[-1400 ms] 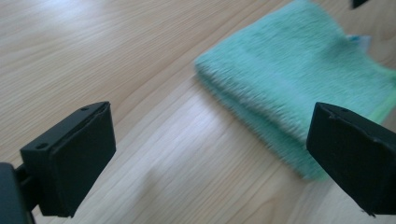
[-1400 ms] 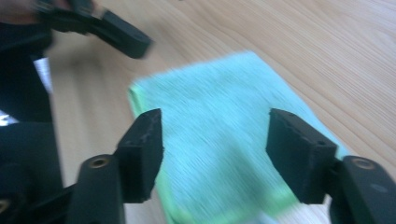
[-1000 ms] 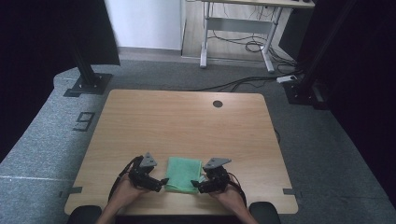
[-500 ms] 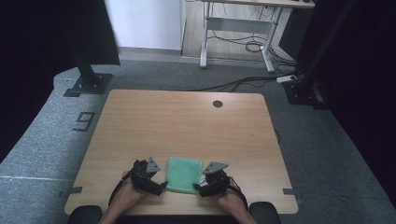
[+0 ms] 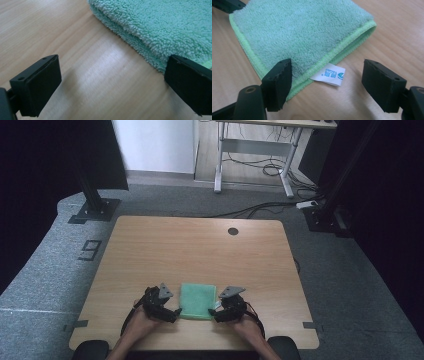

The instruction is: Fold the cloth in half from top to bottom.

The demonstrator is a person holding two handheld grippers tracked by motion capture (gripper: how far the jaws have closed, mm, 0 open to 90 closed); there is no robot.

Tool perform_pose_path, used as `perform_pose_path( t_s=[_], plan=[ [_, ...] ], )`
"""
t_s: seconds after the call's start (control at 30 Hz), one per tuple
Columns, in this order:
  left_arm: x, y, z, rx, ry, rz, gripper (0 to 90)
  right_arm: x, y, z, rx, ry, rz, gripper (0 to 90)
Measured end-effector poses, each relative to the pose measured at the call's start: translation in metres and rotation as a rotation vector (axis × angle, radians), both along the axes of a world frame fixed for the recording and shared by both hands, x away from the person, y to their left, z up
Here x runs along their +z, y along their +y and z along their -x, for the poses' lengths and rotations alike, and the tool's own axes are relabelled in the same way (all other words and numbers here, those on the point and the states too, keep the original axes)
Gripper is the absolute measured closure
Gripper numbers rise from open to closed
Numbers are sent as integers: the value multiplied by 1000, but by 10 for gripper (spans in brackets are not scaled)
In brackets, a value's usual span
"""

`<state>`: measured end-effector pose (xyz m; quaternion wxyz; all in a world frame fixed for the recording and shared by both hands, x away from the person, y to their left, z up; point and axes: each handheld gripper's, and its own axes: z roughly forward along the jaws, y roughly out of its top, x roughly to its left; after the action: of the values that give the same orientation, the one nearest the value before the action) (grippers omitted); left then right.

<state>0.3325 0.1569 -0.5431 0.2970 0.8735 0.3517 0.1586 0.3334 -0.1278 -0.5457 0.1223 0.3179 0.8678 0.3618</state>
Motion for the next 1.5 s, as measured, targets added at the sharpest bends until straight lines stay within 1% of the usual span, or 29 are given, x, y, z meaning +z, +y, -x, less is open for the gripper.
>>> perform_pose_path(
  t_s=[0.07,0.13,0.4,0.63,0.93,1.0,1.2,1.27,1.4,1.5],
  plan=[
    [0,-1,-4,4,-3,-1,8,0,0,-6,-5,-6,6,246],
    [1,-3,-9,5,-4,-11,8,1,-1,-8,-7,-5,8,246],
    [2,-9,-30,28,-5,-25,9,1,-3,-30,-32,-1,9,244],
    [0,-7,-46,64,9,10,9,2,-4,-47,-54,-4,16,243],
    [-1,-4,-66,110,7,22,10,1,-5,-66,-82,-11,17,242],
    [-1,-4,-69,117,9,27,10,1,-5,-71,-92,-9,15,242],
    [-2,-3,-79,128,10,34,10,1,-5,-79,-101,-11,15,241],
    [-2,-3,-83,133,11,39,10,1,-5,-85,-107,-11,10,242],
    [-3,-3,-92,139,13,51,10,1,-6,-90,-113,-8,6,242],
    [-3,-4,-95,142,11,51,10,1,-6,-92,-119,-1,1,242]
  ],
)
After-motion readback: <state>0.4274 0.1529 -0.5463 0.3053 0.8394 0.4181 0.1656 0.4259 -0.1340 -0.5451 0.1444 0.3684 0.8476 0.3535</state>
